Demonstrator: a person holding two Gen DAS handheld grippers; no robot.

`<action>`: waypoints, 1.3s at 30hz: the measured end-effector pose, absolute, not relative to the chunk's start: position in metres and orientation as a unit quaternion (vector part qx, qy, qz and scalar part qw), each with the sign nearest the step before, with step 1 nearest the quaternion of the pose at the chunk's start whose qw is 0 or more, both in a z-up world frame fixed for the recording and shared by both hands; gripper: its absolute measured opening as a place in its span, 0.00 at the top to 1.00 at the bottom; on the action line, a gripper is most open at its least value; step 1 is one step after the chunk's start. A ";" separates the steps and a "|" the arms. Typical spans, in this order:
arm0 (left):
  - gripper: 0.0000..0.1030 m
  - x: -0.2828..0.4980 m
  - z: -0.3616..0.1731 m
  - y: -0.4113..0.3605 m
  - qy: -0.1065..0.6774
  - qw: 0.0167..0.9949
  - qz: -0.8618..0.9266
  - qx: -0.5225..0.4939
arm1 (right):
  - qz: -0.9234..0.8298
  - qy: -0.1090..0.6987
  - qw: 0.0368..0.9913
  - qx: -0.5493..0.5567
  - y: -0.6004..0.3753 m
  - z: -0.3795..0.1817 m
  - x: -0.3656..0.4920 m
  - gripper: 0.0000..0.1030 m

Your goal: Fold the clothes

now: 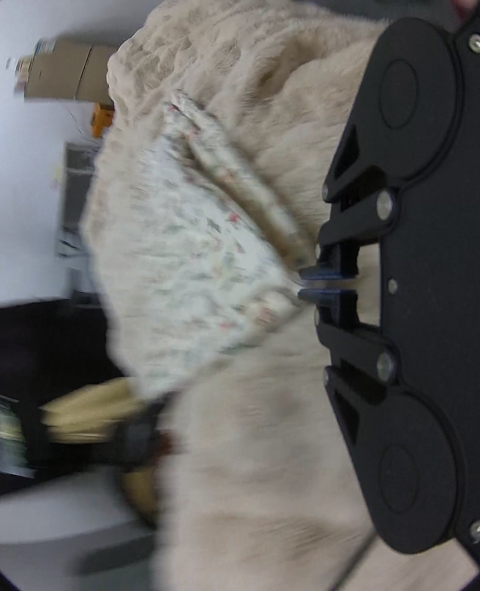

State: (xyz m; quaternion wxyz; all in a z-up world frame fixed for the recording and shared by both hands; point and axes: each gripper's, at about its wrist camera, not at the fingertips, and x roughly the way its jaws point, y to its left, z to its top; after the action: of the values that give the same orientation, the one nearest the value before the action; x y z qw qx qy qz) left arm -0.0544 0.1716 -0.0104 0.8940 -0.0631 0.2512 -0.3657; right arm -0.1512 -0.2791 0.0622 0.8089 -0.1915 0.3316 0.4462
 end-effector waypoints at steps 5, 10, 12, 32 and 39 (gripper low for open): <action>0.16 -0.092 -0.001 0.152 0.179 0.926 -0.308 0.124 | 0.453 0.192 0.817 -0.299 -0.273 0.064 -0.189 0.32; 0.14 -0.096 -0.020 0.110 0.129 0.911 -0.311 0.238 | 0.430 0.119 0.817 -0.365 -0.254 0.051 -0.192 0.32; 0.14 -0.080 -0.030 0.104 0.128 0.911 -0.323 0.223 | 0.418 0.109 0.811 -0.395 -0.245 0.040 -0.188 0.32; 0.07 -0.081 0.017 0.088 0.009 0.915 -0.312 0.254 | 0.461 0.027 0.797 -0.391 -0.215 0.066 -0.162 0.91; 0.09 -0.110 -0.033 0.076 -0.002 0.873 -0.332 0.357 | 0.461 0.024 0.766 -0.448 -0.209 0.026 -0.182 0.68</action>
State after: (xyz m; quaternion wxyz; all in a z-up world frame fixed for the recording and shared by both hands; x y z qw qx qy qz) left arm -0.1096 0.0756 -0.0332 0.8731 0.3573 -0.0023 -0.3318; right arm -0.1821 -0.2088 0.0262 0.7657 -0.4480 0.0241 0.4608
